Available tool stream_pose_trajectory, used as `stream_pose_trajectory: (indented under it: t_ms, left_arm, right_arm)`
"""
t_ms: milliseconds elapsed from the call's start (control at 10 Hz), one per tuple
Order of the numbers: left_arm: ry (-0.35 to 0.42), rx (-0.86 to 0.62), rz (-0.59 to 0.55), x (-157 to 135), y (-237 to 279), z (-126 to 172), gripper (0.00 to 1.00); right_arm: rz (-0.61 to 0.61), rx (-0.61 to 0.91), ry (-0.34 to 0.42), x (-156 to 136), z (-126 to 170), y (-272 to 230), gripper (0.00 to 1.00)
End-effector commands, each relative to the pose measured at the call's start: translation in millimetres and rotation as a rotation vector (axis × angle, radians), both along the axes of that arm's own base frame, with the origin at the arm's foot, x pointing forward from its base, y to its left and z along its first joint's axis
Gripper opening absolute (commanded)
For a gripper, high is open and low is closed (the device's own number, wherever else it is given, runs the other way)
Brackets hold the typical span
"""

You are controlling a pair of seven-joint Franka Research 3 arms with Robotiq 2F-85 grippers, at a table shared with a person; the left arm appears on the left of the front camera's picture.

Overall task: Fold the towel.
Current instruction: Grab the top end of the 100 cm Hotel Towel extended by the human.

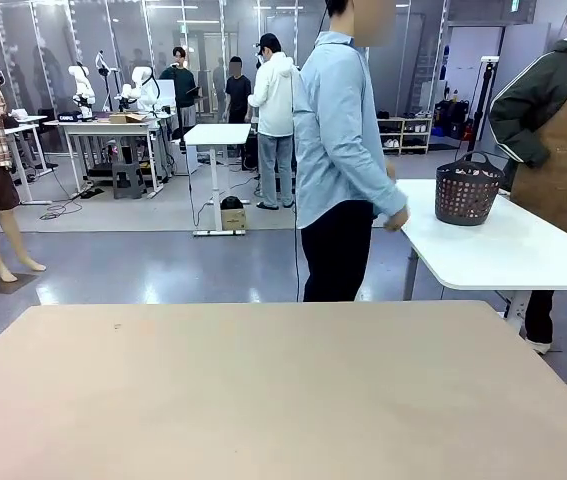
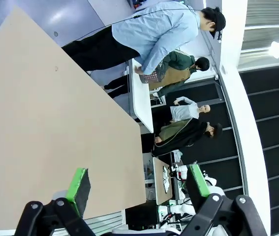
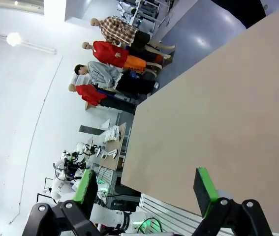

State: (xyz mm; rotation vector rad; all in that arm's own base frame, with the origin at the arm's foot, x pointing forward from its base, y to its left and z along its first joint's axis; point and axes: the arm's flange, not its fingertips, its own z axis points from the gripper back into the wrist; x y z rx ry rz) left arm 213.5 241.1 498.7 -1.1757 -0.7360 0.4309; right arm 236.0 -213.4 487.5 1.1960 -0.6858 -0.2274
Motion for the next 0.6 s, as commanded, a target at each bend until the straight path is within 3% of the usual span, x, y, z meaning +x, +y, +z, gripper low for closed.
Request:
stream_pose_trajectory:
  t_ms: [0, 500]
  left_arm:
    - [0.007, -0.002, -0.008, -2.0, 0.3, -0.8, 1.0]
    - [0.007, -0.002, -0.008, -2.0, 0.3, -0.8, 1.0]
  right_arm:
    - [-0.02, 0.009, -0.004, -2.5, 1.7, -4.1, 1.0]
    - [-0.02, 0.009, -0.004, -2.5, 1.7, -4.1, 1.0]
